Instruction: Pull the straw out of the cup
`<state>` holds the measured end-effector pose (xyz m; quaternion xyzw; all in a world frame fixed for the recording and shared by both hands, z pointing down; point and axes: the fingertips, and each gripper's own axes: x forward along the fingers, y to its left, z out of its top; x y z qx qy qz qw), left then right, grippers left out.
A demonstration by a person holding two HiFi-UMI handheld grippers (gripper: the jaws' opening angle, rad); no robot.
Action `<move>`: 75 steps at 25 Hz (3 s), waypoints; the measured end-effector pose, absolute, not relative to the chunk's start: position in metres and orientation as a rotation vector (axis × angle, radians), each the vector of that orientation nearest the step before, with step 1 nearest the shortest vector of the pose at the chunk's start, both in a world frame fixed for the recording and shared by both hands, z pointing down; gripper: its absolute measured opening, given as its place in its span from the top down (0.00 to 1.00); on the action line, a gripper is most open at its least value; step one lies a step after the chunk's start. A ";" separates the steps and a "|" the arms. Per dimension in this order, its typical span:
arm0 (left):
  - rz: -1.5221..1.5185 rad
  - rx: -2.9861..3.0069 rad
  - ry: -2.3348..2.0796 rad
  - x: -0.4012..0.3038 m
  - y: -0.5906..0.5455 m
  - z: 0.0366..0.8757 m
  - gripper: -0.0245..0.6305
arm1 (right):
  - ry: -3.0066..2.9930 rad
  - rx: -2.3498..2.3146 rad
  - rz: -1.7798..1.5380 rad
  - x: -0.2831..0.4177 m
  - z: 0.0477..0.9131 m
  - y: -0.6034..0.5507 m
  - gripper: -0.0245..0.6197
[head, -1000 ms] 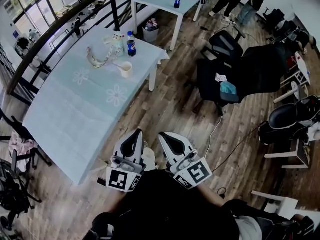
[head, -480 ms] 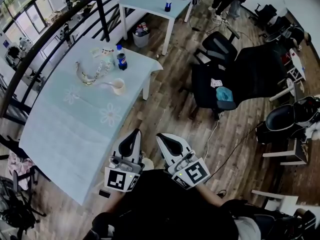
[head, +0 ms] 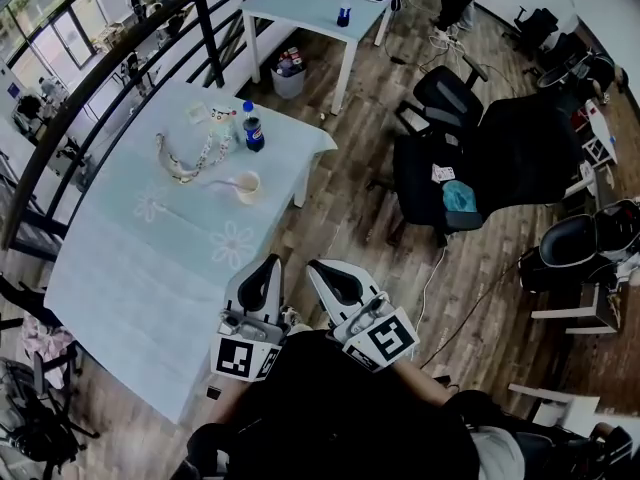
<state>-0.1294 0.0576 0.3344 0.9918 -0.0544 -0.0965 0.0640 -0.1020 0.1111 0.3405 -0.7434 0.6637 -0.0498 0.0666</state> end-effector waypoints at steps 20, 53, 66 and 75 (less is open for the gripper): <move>-0.279 2.952 -0.598 -0.113 -0.022 0.347 0.94 | 2.357 -1.898 -0.211 -0.079 0.352 0.010 0.95; -0.233 2.573 -1.684 -0.028 -0.105 0.352 0.94 | 3.078 -1.055 -0.397 0.026 0.420 -0.135 0.95; -0.205 2.476 -1.805 -0.024 -0.103 0.361 0.94 | 3.253 -0.976 -0.475 0.025 0.475 -0.161 0.95; -0.212 2.461 -1.741 -0.037 -0.132 0.376 0.94 | 3.341 -1.010 -0.583 0.005 0.521 -0.188 0.94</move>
